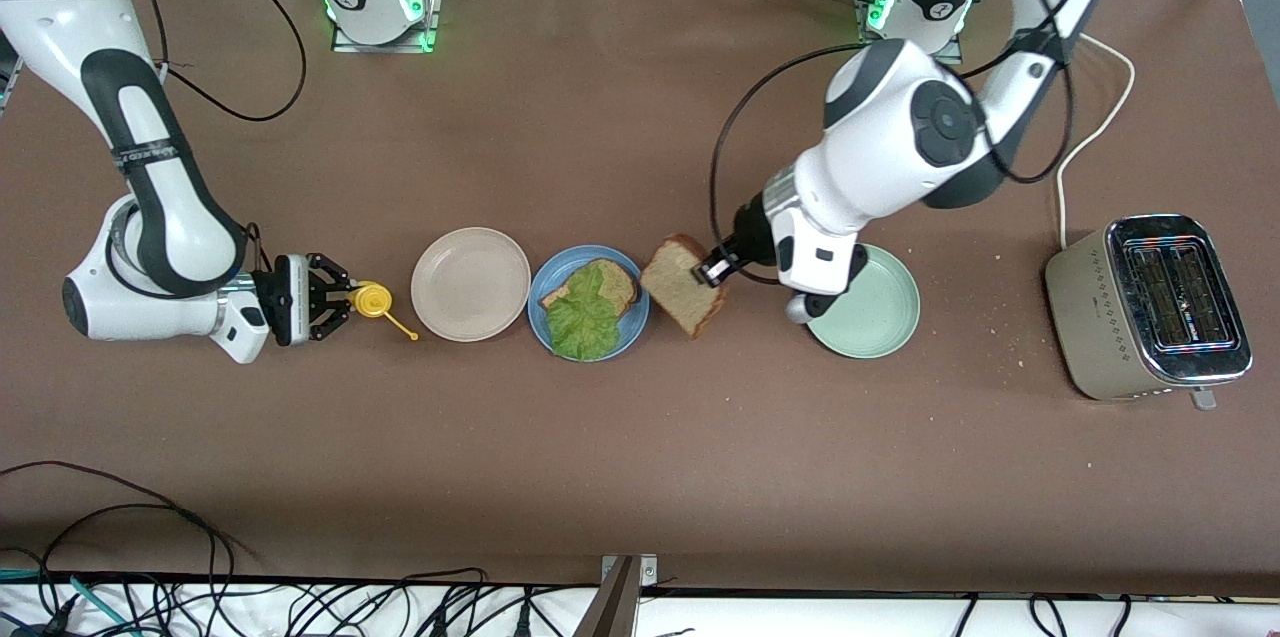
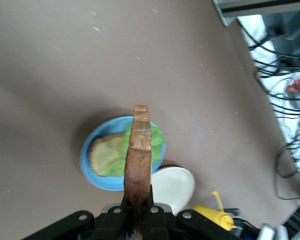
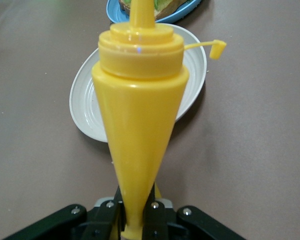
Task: Make sandwich in blue plate with both arms
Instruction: 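Lower the bread onto the lettuce with the left gripper while the right lowers mustard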
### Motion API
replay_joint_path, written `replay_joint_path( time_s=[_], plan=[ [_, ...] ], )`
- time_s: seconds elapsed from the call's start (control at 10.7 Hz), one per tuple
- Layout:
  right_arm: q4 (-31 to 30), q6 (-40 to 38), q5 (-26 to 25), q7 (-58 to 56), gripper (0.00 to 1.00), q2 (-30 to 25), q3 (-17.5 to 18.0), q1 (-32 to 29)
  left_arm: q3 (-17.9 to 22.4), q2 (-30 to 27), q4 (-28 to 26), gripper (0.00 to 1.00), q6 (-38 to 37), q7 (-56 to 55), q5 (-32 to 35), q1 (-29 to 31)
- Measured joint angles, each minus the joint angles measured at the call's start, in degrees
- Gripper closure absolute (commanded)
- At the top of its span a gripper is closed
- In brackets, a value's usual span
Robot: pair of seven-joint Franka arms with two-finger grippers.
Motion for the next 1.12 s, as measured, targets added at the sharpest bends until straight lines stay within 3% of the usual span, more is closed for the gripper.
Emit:
replay_joint_path(
  time_s=[0.37,0.47,0.65,0.84,0.93,1.02,1.12],
  plan=[
    [0.97,-2.71,6.98,-8.33,1.0,5.17,0.16,-3.48,1.17,5.68,-0.05,1.0,16.96,-5.01,0.0,-7.37],
    [1.12,-3.63,9.08,-9.44,1.0,6.05,0.2,-4.13,3.11,6.86,-0.07,1.0,20.04,-5.86,0.0,-10.02],
    [1.24,-5.86,13.81,-12.61,1.0,8.08,0.28,-5.29,11.51,8.53,-0.07,1.0,23.37,-8.68,0.0,-18.67],
    [1.48,-7.79,16.91,-14.09,0.96,9.87,0.55,-6.59,14.32,9.59,-0.05,1.0,24.92,-10.52,0.0,-22.26],
    [1.63,-8.3,17.66,-14.66,0.79,10.37,0.63,-7.05,14.39,10.09,-0.06,1.0,24.89,-10.53,0.0,-22.66],
    [1.73,-8.54,17.99,-14.91,0.5,10.66,0.78,-7.39,14.41,10.76,-0.07,1.0,24.89,-10.53,0.0,-23.28],
    [1.77,-8.57,18.05,-14.93,0.0,10.73,0.88,-7.51,14.47,11.43,-0.06,1.0,24.92,-10.54,0.0,-23.86]
  ],
)
